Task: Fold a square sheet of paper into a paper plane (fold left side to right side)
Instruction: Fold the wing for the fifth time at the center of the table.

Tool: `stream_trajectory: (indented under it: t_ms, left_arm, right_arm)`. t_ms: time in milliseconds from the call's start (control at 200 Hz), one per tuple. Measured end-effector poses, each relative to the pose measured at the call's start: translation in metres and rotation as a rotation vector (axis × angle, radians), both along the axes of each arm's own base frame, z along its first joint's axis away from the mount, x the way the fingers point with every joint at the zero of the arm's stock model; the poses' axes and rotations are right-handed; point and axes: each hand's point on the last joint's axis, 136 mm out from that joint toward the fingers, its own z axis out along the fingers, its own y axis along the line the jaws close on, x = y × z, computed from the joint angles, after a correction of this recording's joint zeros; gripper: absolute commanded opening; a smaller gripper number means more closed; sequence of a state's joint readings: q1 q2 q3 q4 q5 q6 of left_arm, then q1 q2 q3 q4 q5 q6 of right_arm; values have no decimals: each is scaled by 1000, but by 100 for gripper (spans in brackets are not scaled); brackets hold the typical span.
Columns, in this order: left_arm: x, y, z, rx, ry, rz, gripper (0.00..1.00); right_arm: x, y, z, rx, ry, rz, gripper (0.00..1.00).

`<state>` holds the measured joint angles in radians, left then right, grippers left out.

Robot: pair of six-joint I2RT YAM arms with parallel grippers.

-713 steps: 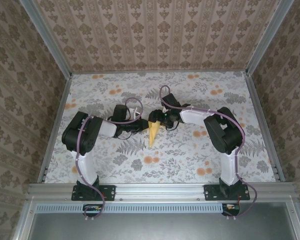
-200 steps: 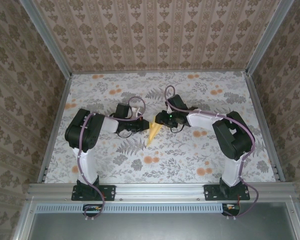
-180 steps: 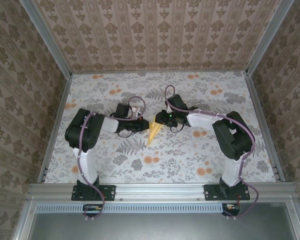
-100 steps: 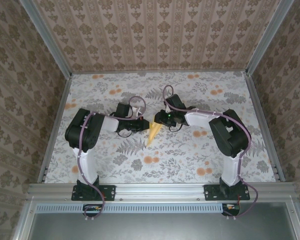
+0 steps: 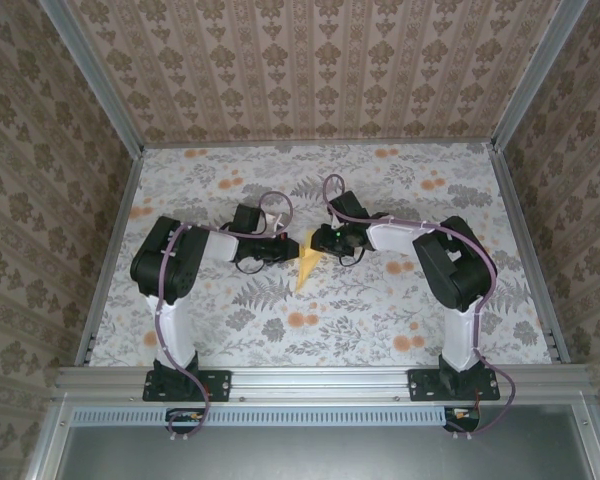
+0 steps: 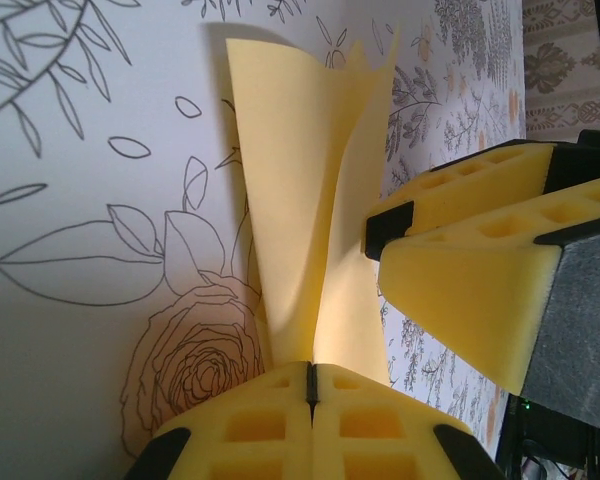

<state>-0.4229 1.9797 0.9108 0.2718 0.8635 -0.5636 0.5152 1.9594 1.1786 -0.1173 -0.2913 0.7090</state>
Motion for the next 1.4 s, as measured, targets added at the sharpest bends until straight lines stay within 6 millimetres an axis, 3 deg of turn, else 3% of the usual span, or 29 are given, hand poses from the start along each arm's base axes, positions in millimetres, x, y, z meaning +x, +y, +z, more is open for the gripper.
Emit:
stream_trajectory:
  t_ms: [210,475,625,815,1080,1400]
  left_arm:
    - [0,0,0,1,2,0,0]
    - [0,0,7,7,-9,4,27]
    - [3,15,19,56,-41,53,38]
    - [-20,24,44,65,-72,57,48]
    - [-66,1,41,82,-50,-60,52]
    - [-63,-5,14,153,-15,-72,44]
  right_arm:
    - [-1,-2,-6,-19,21,-5,33]
    - [1,-1,-8,-24,32,-5,33]
    - [1,-1,-8,-25,33,-6,33]
    - [1,-1,-8,-24,33,-5,33]
    - [1,-1,-8,-23,35,-6,33]
    - [1,0,-8,-21,36,-5,33]
